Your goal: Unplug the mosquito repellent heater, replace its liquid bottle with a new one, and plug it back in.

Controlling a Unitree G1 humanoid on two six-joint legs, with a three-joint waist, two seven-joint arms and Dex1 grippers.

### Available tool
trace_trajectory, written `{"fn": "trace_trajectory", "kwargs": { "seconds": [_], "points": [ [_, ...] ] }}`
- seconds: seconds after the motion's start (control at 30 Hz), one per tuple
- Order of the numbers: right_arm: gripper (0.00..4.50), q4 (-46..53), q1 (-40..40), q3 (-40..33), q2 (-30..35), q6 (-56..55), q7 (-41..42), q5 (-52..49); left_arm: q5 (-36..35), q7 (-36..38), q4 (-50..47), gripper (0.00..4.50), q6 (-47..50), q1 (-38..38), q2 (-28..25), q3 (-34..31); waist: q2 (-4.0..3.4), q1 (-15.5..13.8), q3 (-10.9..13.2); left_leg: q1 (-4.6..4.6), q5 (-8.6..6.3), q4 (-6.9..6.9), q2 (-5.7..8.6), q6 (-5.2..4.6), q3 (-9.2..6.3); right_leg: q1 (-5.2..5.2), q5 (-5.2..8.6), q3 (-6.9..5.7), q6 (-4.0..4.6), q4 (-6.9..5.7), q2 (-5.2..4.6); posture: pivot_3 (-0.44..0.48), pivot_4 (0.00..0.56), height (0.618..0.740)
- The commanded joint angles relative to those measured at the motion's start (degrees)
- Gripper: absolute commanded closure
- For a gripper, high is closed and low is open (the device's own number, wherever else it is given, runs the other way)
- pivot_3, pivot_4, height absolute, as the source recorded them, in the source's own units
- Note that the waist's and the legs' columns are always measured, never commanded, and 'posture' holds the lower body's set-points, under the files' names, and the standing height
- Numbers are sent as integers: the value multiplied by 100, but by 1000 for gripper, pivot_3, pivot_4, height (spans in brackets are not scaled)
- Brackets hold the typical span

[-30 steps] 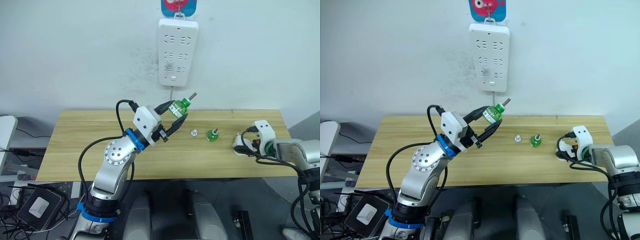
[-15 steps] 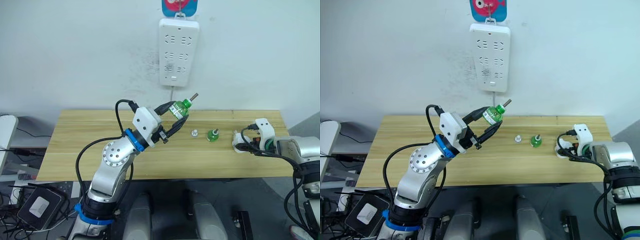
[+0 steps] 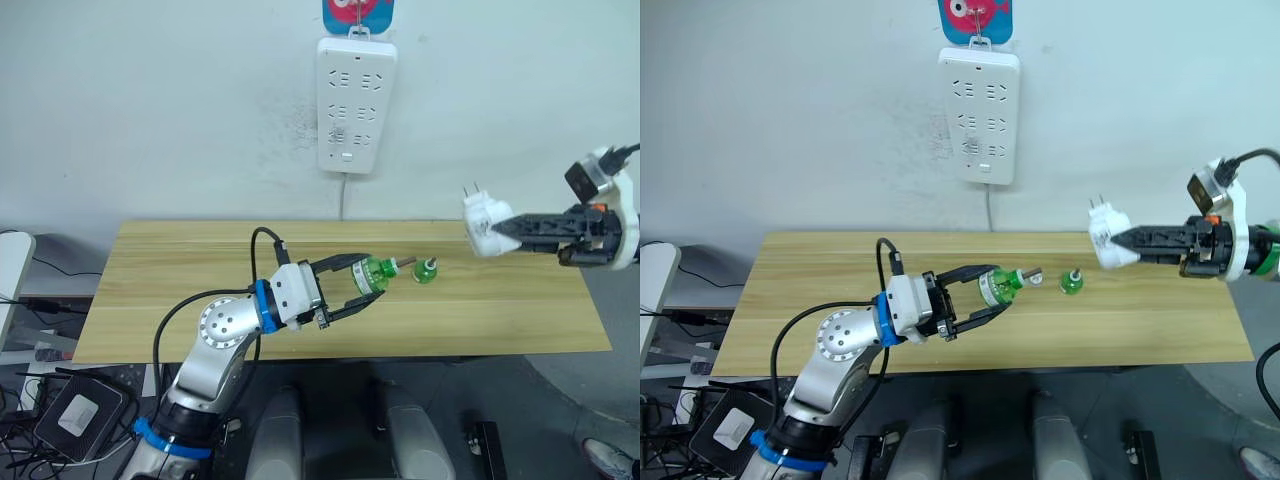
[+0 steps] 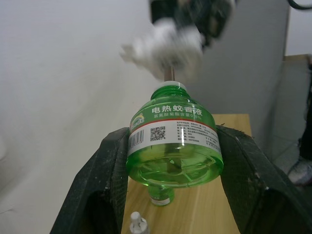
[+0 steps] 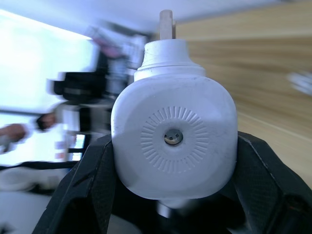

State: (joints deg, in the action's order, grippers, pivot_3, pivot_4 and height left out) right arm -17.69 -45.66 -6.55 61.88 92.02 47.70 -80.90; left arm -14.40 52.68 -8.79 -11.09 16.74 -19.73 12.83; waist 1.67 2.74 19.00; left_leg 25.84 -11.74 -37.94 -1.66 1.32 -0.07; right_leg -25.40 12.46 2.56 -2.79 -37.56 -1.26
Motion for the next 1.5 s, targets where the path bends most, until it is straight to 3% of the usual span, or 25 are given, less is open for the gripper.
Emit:
{"fn": "trace_trajectory", "kwargs": {
  "seconds": [0.03, 0.27, 0.37, 0.93, 1.5],
  "points": [
    [1539, -71, -64, 54, -43, 48, -936, -1221, -34, 35, 162, 2243, -307, 313, 143, -2, 0, 2, 0, 4, -2, 1, 0, -3, 0, -1, -2, 0, 1, 3, -1, -160, 320, 740],
    [1539, 100, 284, 147, -197, -508, -2620, -2806, -34, 3, 315, 2243, -321, 584, 289, 36, 0, 47, 0, 8, -11, 1, 0, -19, -1, -3, -6, -2, 6, 3, -2, -163, 323, 740],
    [1539, 251, 428, 201, -186, -736, -2976, -3197, -36, 22, 350, 2243, -314, 618, 292, 40, -1, 63, 0, 7, -11, -1, 0, -19, 0, -3, -5, -1, 5, 0, -2, -164, 326, 740],
    [1539, 943, 694, 164, -361, -1043, -3183, -3210, 105, 13, 482, 2243, -233, 838, 489, 181, -1, 64, 0, 6, -11, -1, -1, -19, -1, -4, 1, 0, -4, -1, 0, -167, 327, 740],
    [1539, 1009, 737, 141, -412, -1108, -3425, -3210, 106, 174, 348, 2243, -166, 972, 455, 231, -1, 64, 0, 7, -11, 0, -1, -19, -1, -4, 2, -1, -6, 1, 0, -164, 321, 740]
  ]
}}
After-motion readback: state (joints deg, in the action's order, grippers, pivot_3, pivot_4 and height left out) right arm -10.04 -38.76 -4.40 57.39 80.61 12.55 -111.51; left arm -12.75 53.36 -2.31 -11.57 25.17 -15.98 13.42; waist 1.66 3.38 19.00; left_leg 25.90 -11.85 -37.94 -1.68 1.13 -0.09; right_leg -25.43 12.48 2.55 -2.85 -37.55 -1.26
